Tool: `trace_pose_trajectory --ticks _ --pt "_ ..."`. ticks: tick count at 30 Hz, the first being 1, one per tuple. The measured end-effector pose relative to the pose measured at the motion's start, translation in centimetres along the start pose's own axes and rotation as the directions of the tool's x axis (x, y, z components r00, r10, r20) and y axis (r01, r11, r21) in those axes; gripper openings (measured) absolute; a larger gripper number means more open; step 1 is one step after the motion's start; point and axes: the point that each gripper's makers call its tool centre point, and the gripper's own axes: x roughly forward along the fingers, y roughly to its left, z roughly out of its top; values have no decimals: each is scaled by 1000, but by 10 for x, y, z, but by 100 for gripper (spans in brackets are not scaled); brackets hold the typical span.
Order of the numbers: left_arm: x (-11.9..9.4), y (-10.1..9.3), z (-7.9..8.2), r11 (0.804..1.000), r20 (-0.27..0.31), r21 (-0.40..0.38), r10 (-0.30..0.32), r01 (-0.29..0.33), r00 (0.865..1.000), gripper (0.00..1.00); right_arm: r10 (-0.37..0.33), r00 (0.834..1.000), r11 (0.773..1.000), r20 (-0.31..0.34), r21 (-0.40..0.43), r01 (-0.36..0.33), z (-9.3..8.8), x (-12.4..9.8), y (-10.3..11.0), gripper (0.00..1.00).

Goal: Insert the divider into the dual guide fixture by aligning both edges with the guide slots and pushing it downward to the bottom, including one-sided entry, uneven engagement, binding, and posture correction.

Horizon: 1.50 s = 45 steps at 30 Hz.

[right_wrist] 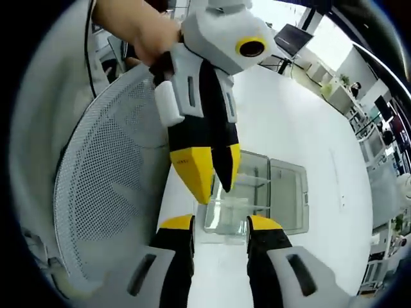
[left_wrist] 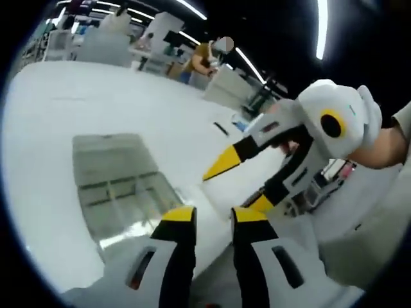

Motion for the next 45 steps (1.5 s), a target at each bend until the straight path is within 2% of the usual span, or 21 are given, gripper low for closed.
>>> trace_pose_trajectory --ticks 10,27,35,43,45 --pt "-2 2 -1 998 18 -68 -8 9 1000 11 -9 1000 1000 19 -14 9 11 0 2 27" --pt "-2 -3 -2 987 23 -156 -34 37 999 3 -26 999 999 28 -27 27 17 -2 2 27" --pt "-4 -2 0 976 41 -214 -43 51 998 3 -35 999 999 32 -41 36 19 -3 2 27" --pt "-4 -2 0 967 35 -248 -49 56 998 1 -42 999 998 30 -44 43 20 -2 2 27" --pt "-4 -1 1 958 41 -281 -53 62 998 1 -46 998 998 31 -43 47 20 -2 2 27"
